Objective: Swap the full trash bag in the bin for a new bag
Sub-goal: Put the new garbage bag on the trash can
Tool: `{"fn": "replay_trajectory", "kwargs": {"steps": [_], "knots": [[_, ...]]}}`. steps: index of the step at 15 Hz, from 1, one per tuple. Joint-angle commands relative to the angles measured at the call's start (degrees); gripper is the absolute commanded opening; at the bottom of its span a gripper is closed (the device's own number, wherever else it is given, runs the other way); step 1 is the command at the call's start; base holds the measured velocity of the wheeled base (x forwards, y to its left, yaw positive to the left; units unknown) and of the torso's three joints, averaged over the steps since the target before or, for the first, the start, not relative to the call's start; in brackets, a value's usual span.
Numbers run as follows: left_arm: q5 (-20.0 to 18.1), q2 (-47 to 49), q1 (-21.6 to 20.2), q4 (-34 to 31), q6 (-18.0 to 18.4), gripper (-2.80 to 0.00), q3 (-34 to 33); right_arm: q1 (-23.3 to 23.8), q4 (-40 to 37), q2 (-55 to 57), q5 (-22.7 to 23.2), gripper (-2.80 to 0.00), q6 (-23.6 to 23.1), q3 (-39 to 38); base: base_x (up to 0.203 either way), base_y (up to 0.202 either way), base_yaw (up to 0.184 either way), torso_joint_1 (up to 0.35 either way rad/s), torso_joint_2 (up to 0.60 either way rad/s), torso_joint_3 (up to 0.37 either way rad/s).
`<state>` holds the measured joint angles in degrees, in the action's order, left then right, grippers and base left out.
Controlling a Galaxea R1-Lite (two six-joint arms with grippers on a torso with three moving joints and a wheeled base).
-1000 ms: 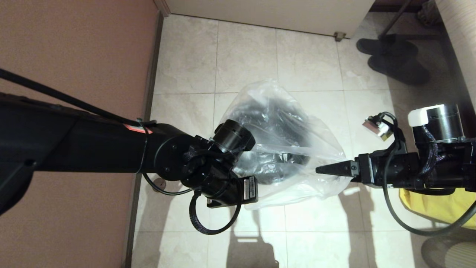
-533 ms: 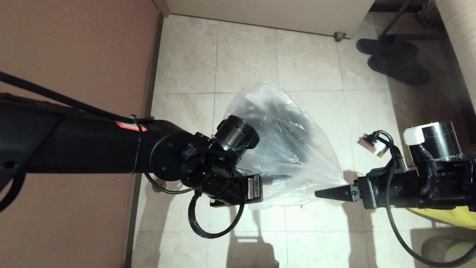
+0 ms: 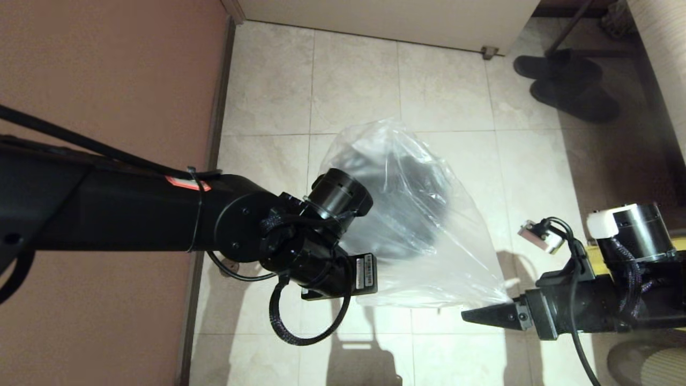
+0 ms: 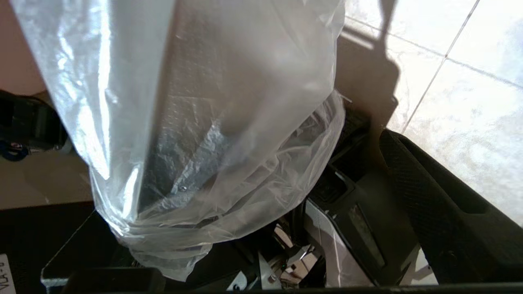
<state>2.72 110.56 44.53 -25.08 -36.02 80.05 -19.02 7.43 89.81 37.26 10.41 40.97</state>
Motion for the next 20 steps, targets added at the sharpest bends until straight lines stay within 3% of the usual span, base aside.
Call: {"fn": "replay_trajectory", "kwargs": {"steps": [1, 9, 13, 20], "knots": [[0.01, -0.88, 0.12, -0.08, -0.19, -2.80, -0.68, -0.35, 0.21, 1.24, 0.70, 0.00, -0.05, -0.25, 0.000, 0.000, 0.000, 0.000, 0.00, 0.000], [0.89, -7.90, 0.54, 0.22, -0.72, -2.80, -0.14, -2.34, 0.13, 1.60, 0.44, 0.00, 0.31, 2.27, 0.000, 0.000, 0.000, 0.000, 0.00, 0.000], [0.62, -6.83, 2.23, 0.64, -0.80, -2.80, -5.00, -2.21, 0.13, 2.53, 0.09, 0.00, 0.40, 2.98, 0.000, 0.000, 0.000, 0.000, 0.00, 0.000], [1.59, -6.47, 3.61, 6.81, -0.45, -2.80, -4.90, -2.16, 0.21, 3.00, 0.09, 0.00, 2.09, 4.07, 0.000, 0.000, 0.000, 0.000, 0.00, 0.000]]}}
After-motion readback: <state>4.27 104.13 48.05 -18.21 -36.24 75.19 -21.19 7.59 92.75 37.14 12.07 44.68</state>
